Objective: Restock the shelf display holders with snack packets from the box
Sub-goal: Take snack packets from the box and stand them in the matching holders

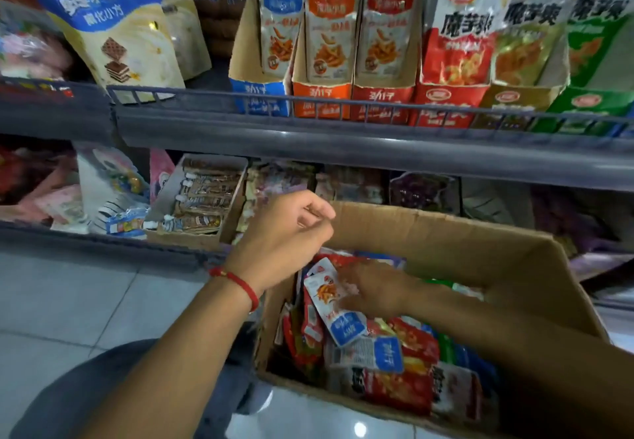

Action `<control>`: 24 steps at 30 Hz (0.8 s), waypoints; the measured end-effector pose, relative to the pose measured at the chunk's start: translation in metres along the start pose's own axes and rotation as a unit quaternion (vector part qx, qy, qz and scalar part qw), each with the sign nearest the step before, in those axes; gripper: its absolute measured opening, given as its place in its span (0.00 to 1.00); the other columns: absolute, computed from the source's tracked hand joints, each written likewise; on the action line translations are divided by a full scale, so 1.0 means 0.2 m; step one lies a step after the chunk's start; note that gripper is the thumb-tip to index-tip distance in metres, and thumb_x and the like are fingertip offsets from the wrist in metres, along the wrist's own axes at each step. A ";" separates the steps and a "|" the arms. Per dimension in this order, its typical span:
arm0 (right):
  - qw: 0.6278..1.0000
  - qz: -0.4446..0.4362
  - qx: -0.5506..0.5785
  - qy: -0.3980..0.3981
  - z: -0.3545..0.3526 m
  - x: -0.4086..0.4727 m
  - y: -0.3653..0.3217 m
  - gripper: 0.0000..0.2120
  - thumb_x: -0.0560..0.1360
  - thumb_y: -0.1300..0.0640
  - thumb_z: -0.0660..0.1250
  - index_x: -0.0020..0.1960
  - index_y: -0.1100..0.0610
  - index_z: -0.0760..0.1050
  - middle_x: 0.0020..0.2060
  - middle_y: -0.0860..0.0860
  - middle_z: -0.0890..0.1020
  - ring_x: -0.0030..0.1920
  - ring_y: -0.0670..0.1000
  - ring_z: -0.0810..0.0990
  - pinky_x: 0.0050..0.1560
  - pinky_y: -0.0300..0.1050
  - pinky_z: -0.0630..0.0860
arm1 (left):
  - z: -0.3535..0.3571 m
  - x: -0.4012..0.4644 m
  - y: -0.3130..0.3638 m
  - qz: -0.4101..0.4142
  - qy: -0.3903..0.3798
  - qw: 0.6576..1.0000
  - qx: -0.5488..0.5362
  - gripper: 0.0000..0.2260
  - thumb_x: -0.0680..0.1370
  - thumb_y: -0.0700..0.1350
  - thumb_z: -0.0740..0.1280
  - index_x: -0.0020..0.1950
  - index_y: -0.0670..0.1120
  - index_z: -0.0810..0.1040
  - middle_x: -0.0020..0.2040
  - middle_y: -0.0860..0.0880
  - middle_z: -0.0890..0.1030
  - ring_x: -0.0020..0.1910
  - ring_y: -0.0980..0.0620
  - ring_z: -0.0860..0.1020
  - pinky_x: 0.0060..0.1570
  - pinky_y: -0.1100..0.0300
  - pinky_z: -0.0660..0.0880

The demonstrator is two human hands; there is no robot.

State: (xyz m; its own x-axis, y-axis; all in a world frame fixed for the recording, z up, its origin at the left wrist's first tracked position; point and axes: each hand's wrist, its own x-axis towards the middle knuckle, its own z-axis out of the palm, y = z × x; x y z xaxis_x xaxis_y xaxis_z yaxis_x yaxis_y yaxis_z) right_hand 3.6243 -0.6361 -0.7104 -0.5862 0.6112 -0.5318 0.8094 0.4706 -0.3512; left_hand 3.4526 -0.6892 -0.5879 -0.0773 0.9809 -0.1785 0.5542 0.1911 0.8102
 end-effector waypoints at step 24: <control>0.948 0.068 0.310 -0.009 -0.09 -0.13 -0.02 0.10 0.82 0.61 0.62 0.42 0.58 0.75 0.37 0.54 0.80 0.34 0.45 0.78 0.36 0.41 0.74 | 0.07 0.09 -0.02 -0.022 0.026 0.999 0.040 0.07 0.77 0.42 0.69 0.52 0.53 0.82 0.45 0.53 0.85 0.46 0.56 0.82 0.55 0.51 0.81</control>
State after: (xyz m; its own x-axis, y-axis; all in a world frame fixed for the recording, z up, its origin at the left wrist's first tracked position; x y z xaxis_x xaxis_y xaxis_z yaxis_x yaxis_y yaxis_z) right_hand 3.6357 -0.6424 -0.6813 -0.4790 0.6255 -0.6159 0.7457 -0.0803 -0.6614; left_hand 3.4599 -0.6734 -0.6017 -0.1459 0.9724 -0.1823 0.6134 0.2334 0.7545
